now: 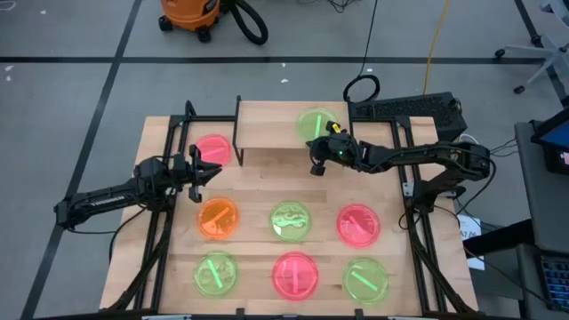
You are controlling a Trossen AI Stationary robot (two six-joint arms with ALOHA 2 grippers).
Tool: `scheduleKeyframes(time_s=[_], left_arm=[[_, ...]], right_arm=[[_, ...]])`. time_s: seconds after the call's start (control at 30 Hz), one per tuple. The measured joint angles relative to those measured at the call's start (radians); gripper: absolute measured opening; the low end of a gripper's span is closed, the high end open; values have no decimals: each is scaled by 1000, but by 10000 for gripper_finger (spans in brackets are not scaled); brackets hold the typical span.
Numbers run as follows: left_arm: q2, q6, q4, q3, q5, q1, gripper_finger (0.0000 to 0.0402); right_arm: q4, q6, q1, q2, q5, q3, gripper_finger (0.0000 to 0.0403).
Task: Place and stack plates onto a shelf
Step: Put the green plate on the shelf, then stack the green plate on top of the green plate on the shelf
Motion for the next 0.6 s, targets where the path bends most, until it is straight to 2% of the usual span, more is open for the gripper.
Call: scheduleKeyframes(time_s=[0.6], left_arm=[[0,0,0,0,0,0,62]], right_arm=[[45,-21,14,-28,-5,-2,68]])
